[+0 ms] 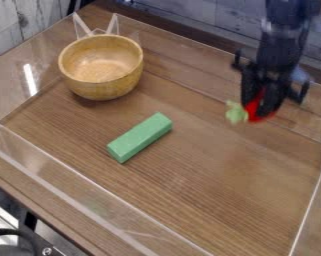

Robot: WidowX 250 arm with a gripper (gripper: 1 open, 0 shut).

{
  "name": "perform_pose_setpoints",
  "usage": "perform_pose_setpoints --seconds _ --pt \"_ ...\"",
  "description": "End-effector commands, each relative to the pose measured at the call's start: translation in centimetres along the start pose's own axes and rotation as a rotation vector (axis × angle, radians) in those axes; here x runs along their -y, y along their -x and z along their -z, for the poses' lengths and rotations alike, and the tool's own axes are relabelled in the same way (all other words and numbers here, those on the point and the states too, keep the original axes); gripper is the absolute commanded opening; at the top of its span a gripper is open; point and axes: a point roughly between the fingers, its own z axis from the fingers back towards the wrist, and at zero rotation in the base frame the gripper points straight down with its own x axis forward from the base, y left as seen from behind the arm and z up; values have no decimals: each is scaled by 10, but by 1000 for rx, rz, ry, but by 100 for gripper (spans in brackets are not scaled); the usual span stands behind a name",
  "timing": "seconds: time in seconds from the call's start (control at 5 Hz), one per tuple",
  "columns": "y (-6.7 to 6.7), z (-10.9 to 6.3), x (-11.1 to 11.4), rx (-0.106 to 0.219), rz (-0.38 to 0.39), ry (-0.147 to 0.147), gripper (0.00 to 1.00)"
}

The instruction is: Move the red object to the left side of the table

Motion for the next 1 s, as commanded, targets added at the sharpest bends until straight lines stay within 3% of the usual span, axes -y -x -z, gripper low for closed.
perform_pose_setpoints --seconds 0.0,0.2,0.6,0.8 --pt "14 -43 -30 84 -125 -29 0" --pt "36 -57 -72 93 -279 -43 0" --pt "98 -64 -146 72 -355 -78 0" --pt "130 -54 -178 62 -384 -88 0"
